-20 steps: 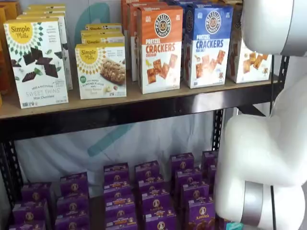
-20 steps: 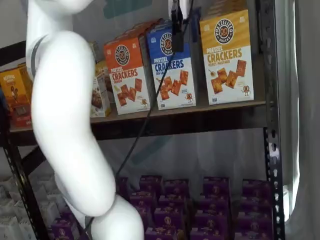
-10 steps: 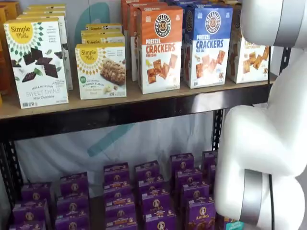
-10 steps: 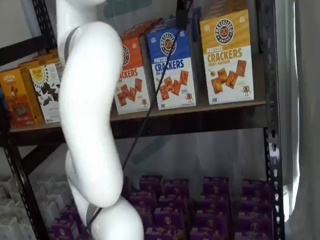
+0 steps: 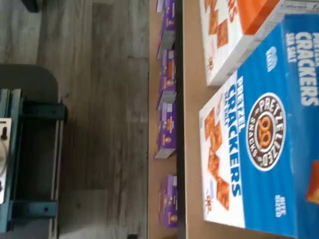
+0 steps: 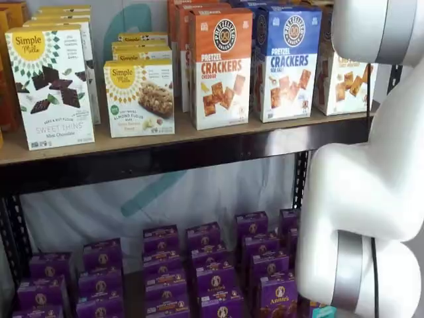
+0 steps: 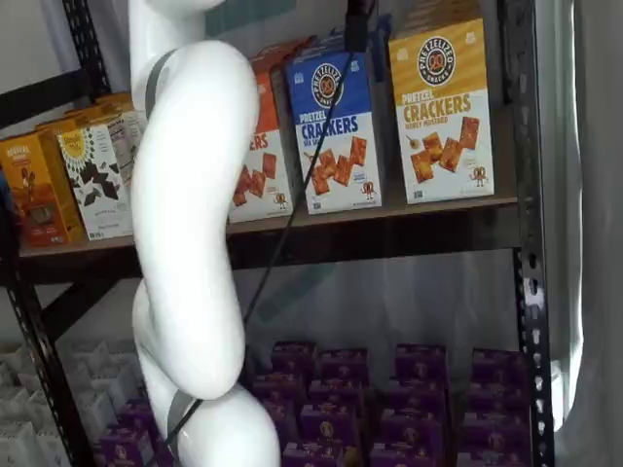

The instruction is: Retrieve the yellow and white box located on the top shelf, the sixth one from the left

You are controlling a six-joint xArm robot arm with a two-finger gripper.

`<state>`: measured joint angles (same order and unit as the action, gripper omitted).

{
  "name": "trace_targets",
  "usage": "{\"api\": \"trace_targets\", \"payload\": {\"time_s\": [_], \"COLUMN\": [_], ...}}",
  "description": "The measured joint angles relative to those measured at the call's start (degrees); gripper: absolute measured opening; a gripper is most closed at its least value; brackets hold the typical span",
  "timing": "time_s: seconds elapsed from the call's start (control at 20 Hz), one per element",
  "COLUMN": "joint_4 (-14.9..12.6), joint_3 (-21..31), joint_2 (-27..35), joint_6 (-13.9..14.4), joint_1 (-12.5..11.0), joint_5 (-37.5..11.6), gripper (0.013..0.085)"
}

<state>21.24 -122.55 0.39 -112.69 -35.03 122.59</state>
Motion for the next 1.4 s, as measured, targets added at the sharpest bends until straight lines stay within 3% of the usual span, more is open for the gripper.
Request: {"api": "trace_targets", "payload": {"time_s": [0.35,0.7,0.9,1.4], "joint_4": [3.9,5.8,5.8,2.2], "joint_3": [4.6,9.4,11.1,12.3], "joint_2": [-2.1,-4.3,-4.7,-2.9], "joint_6": [0.2,-0.8,-1.4,-3.8], "joint_1": [-1.4,-2.3,-2.3,-1.0], "joint_5": [-5.2,-10.8,-13.7,-19.5], "gripper": [0.085,0.085,0.085,0.085]}}
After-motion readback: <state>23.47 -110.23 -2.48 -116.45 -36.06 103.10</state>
